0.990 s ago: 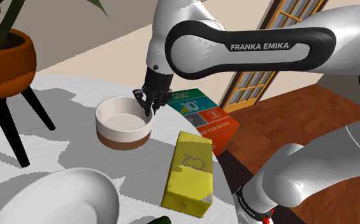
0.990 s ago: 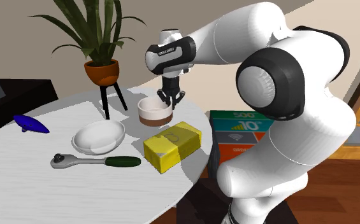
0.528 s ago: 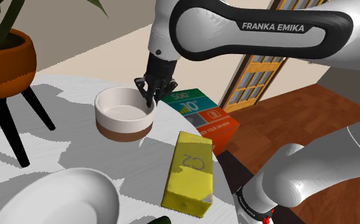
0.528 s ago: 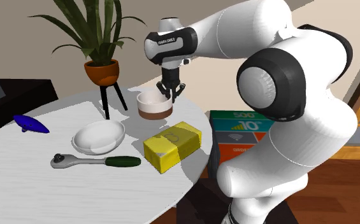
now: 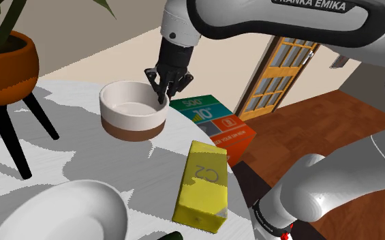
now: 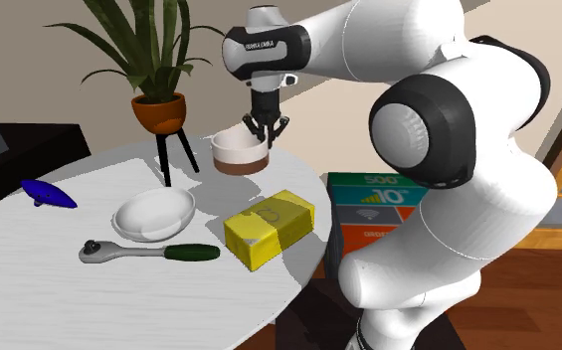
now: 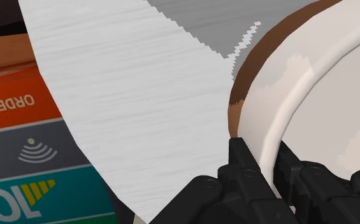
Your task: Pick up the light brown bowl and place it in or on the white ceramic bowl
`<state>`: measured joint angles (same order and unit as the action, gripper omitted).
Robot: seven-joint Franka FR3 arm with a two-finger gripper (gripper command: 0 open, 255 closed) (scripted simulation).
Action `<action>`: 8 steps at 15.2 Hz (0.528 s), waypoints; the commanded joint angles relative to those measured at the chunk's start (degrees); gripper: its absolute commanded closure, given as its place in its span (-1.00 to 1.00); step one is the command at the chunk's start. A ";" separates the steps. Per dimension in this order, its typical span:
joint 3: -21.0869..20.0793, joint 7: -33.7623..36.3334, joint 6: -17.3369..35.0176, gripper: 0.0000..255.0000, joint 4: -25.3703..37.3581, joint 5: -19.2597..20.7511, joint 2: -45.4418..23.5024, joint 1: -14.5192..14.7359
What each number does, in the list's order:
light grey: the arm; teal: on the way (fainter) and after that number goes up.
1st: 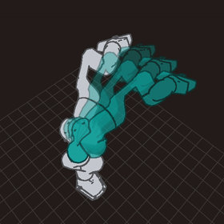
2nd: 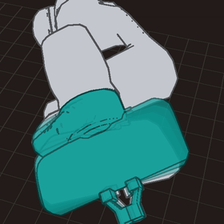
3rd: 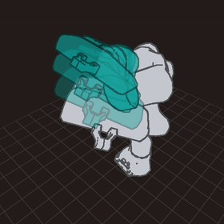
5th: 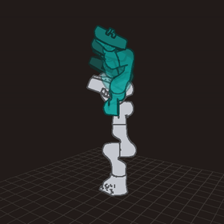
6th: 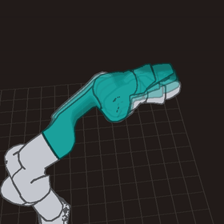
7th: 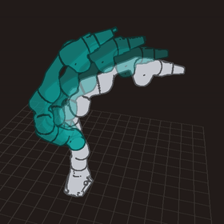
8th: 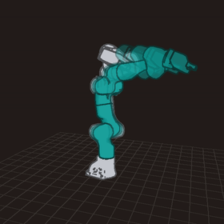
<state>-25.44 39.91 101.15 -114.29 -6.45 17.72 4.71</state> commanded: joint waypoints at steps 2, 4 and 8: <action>0.21 -0.03 -2.35 1.00 2.50 0.14 -0.13 -0.13; 0.27 0.04 -3.89 1.00 4.26 0.28 -0.37 -0.21; 0.33 0.18 -6.20 1.00 7.00 0.50 -0.82 -0.32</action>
<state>-25.12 40.05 95.44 -107.92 -6.00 17.00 4.41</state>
